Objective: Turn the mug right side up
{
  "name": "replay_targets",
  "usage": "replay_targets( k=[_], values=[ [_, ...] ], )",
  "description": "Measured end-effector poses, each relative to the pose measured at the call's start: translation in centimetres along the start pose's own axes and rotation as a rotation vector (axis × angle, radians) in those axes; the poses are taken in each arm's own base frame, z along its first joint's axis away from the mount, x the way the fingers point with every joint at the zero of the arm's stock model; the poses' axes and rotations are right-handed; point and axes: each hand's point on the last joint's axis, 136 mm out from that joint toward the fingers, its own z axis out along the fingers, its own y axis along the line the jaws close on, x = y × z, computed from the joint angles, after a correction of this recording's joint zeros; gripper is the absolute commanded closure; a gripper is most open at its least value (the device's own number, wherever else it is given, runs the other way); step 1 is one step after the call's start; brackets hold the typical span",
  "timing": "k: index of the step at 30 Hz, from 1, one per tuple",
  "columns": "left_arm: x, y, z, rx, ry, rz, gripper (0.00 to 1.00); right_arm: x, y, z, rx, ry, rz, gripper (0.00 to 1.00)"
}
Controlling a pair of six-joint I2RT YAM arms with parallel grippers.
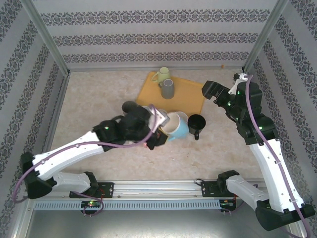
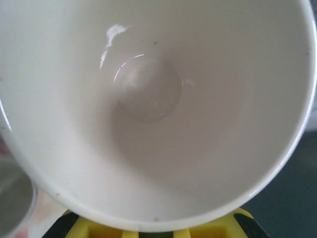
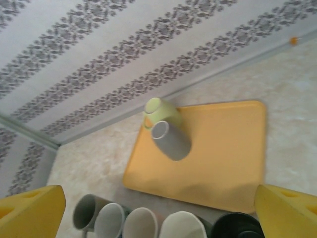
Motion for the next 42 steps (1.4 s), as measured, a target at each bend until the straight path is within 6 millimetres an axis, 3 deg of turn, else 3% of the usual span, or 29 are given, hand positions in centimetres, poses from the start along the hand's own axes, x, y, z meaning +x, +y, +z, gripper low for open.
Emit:
replay_targets(
  k=[5, 10, 22, 35, 42],
  values=[
    [6.4, 1.0, 4.3, -0.161, 0.259, 0.06, 1.0, 0.6, -1.5, -0.6, 0.057, -0.01, -0.004, 0.02],
    [8.9, 3.0, 6.6, -0.278, 0.357, 0.043, 1.0, 1.8, -2.4, -0.4, 0.078, 0.014, -0.003, 0.02],
    [10.5, 5.5, 9.4, -0.41, 0.404, -0.023, 1.0, 3.4, -3.9, -1.0, 0.105, 0.027, 0.004, 0.02],
    [10.1, 7.7, 10.2, -0.454, 0.359, -0.089, 1.0, 4.5, -4.3, -0.5, 0.101, 0.049, 0.004, 0.02],
    [10.1, 8.6, 10.3, -0.461, 0.354, -0.116, 0.91, 4.5, -4.1, -0.4, 0.09, 0.049, 0.005, 0.02]
  ],
)
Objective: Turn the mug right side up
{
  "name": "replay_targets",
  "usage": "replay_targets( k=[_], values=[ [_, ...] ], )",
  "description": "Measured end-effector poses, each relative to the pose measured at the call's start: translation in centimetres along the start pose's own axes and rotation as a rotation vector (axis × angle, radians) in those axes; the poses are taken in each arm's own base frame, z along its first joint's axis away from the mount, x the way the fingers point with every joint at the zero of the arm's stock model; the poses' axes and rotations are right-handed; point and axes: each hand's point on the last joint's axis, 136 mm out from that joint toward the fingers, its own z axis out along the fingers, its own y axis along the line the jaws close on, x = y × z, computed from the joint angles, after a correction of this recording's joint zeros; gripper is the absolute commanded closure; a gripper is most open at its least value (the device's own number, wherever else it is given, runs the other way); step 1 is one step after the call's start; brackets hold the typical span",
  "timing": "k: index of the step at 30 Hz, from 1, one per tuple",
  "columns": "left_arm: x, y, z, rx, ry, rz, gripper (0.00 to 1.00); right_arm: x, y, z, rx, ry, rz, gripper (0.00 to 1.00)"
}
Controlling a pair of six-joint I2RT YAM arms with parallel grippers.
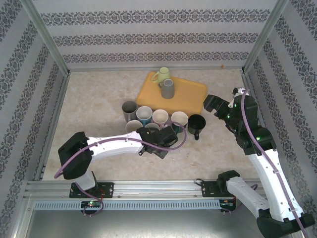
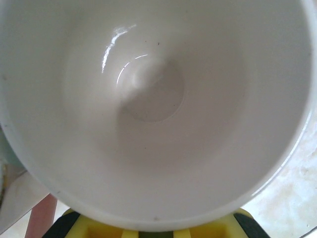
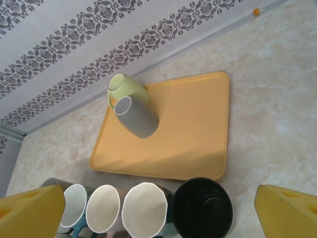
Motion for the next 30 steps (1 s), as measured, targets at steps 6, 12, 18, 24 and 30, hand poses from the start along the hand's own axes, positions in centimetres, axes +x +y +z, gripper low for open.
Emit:
replay_targets(
  k=[6, 12, 18, 24, 30],
  values=[
    [-0.5, 0.1, 0.3, 0.009, -0.011, -0.019, 0.78, 0.2, 0.3, 0.1, -0.014, 0.014, 0.0, 0.02],
    [-1.0, -0.1, 0.4, 0.016, -0.029, -0.03, 0.69, 0.4, 0.4, 0.2, -0.022, 0.024, -0.001, 0.02],
    [-1.1, -0.1, 0.2, 0.019, -0.035, -0.032, 0.66, 0.6, 0.7, 0.2, -0.036, 0.033, -0.005, 0.02],
    [-2.0, -0.5, -3.1, 0.091, -0.108, -0.044, 0.63, 1.0, 1.3, 0.2, -0.072, 0.056, -0.027, 0.02],
    [-3.0, -0.9, -8.7, 0.194, -0.22, -0.042, 0.58, 1.5, 3.5, 0.0, -0.172, 0.081, -0.093, 0.02]
  ],
)
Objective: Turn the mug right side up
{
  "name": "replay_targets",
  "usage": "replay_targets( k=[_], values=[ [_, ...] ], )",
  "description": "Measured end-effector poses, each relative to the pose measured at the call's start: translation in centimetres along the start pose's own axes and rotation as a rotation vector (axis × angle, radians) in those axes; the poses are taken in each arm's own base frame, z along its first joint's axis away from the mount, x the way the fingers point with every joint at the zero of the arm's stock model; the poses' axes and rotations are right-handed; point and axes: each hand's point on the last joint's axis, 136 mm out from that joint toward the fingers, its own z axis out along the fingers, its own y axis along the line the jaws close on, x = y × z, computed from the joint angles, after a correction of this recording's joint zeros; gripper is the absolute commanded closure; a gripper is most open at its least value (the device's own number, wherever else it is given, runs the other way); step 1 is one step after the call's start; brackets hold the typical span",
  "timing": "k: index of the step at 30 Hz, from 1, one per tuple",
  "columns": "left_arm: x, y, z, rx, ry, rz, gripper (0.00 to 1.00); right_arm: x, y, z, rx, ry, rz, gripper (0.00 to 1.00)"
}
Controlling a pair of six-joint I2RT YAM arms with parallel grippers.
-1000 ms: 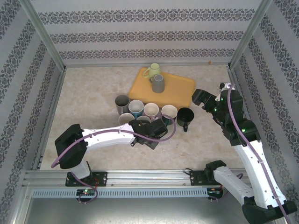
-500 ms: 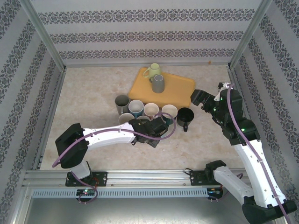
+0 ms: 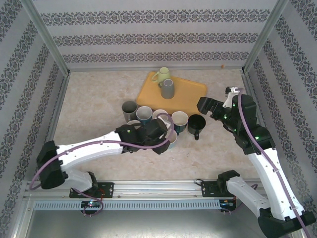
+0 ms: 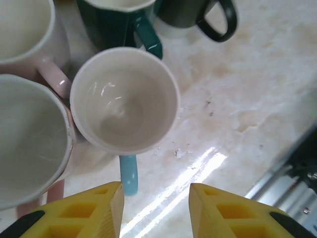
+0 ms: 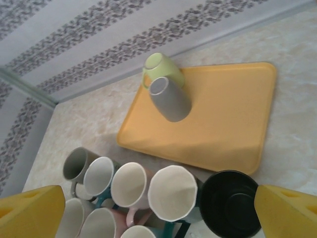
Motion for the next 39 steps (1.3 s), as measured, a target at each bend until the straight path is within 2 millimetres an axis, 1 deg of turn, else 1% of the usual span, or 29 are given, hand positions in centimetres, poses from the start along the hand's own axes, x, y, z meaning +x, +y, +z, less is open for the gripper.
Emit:
replay_targets(
  k=[2, 4, 5, 7, 9, 11, 13, 15, 18, 20, 22, 24, 26, 27, 30, 32, 35, 39],
  values=[
    [-0.5, -0.1, -1.8, 0.028, -0.026, 0.011, 0.58, 0.2, 1.1, 0.4, -0.033, 0.015, -0.033, 0.03],
    [-1.6, 0.5, -3.5, 0.059, -0.057, -0.006, 0.58, 0.5, 2.5, 1.1, -0.06, 0.042, -0.082, 0.02],
    [-2.5, 1.5, -4.3, 0.065, -0.078, -0.032, 0.58, 0.6, 3.3, 1.6, -0.071, 0.057, -0.11, 0.02],
    [-3.9, 4.1, -5.3, 0.051, -0.116, -0.092, 0.58, 0.6, 4.7, 3.0, -0.082, 0.08, -0.167, 0.02],
    [-4.9, 7.5, -6.1, -0.003, -0.153, -0.153, 0.58, 0.7, 5.4, 5.3, -0.07, 0.108, -0.216, 0.02],
    [-5.5, 10.2, -6.9, -0.064, -0.185, -0.183, 0.58, 0.8, 5.3, 7.8, -0.038, 0.135, -0.252, 0.02],
    [-5.8, 11.8, -8.0, -0.116, -0.22, -0.178, 0.58, 1.0, 4.9, 10.5, -0.002, 0.168, -0.288, 0.02],
    [-6.1, 12.8, -9.3, -0.161, -0.262, -0.154, 0.57, 1.3, 4.6, 13.5, 0.028, 0.209, -0.33, 0.02],
    [-5.8, 13.5, -10.9, -0.207, -0.327, -0.105, 0.56, 1.4, 4.1, 17.9, 0.066, 0.249, -0.404, 0.04],
    [-5.1, 13.9, -11.4, -0.226, -0.362, -0.08, 0.54, 1.6, 3.7, 20.5, 0.078, 0.268, -0.442, 0.03],
    [-4.4, 14.2, -11.3, -0.239, -0.381, -0.064, 0.53, 1.8, 2.9, 22.7, 0.094, 0.288, -0.46, 0.02],
    [-3.6, 14.6, -10.8, -0.252, -0.383, -0.053, 0.53, 1.5, 2.2, 25.0, 0.108, 0.319, -0.478, 0.02],
    [-3.3, 14.7, -10.4, -0.254, -0.378, -0.042, 0.53, 0.8, 2.1, 27.4, 0.088, 0.33, -0.525, 0.02],
    [-3.3, 14.7, -10.2, -0.253, -0.379, -0.037, 0.53, 0.8, 2.0, 28.4, 0.072, 0.34, -0.565, 0.02],
    [-3.7, 14.4, -10.2, -0.238, -0.399, -0.029, 0.53, 1.4, 0.7, 30.2, 0.041, 0.392, -0.652, 0.02],
    [-4.0, 14.2, -10.3, -0.225, -0.41, -0.026, 0.53, 1.6, 0.4, 31.2, -0.002, 0.424, -0.672, 0.02],
    [-4.3, 13.9, -10.2, -0.212, -0.417, -0.024, 0.53, 0.9, 0.0, 32.7, -0.059, 0.445, -0.676, 0.02],
    [-4.5, 13.7, -9.9, -0.196, -0.421, -0.02, 0.53, 0.0, -0.9, 34.5, -0.084, 0.46, -0.682, 0.02]
  ],
)
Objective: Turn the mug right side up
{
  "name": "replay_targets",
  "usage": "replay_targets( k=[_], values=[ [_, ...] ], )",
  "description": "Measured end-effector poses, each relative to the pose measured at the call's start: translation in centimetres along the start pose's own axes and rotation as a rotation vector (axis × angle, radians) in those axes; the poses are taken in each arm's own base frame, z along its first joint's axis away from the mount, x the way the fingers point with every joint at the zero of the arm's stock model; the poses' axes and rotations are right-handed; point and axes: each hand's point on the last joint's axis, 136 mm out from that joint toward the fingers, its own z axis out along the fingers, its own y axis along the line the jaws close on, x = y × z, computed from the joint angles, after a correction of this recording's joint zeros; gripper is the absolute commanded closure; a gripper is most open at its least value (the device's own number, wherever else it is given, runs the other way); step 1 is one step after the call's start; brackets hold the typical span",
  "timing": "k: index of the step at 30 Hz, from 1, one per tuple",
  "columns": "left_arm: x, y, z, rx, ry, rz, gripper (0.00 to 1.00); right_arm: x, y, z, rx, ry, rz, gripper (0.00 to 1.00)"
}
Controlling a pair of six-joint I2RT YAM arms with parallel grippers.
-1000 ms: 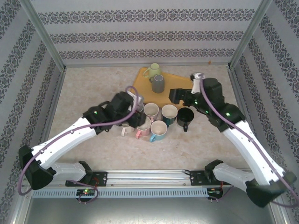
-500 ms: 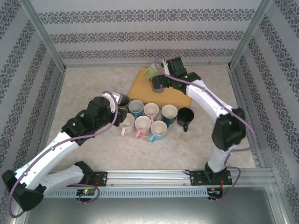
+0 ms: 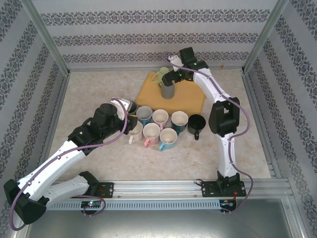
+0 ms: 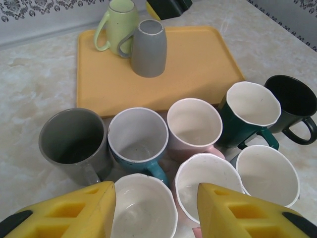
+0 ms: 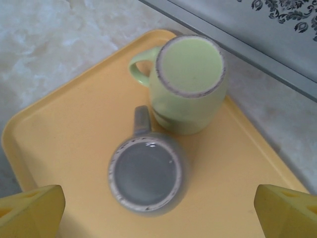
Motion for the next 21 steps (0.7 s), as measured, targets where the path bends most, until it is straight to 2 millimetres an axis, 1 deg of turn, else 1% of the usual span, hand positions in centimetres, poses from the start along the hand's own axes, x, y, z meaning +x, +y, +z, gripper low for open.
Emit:
replay_targets(
  k=[2, 8, 9, 12, 17, 21],
  values=[
    [0.0, 0.0, 0.1, 0.0, 0.003, 0.0, 0.52, 0.2, -0.2, 1.0, -0.008, 0.016, -0.01, 0.02],
    [0.0, 0.0, 0.4, 0.001, 0.003, 0.001, 0.52, 2.5, 0.9, 4.3, -0.044, 0.106, -0.026, 0.02],
    [0.0, -0.1, 0.5, 0.003, 0.004, 0.001, 0.52, 2.8, 0.9, 4.7, -0.044, 0.117, -0.024, 0.02],
    [0.3, -0.1, 0.8, 0.005, 0.015, 0.001, 0.52, 3.2, 1.1, 6.0, -0.045, 0.136, -0.029, 0.02],
    [0.5, -0.2, 1.1, 0.008, 0.027, 0.002, 0.52, 3.7, 0.6, 7.0, -0.02, 0.155, -0.031, 0.03],
    [0.5, -0.2, 1.1, 0.008, 0.023, 0.001, 0.52, 4.3, 0.0, 7.8, 0.009, 0.174, -0.033, 0.09]
  ],
)
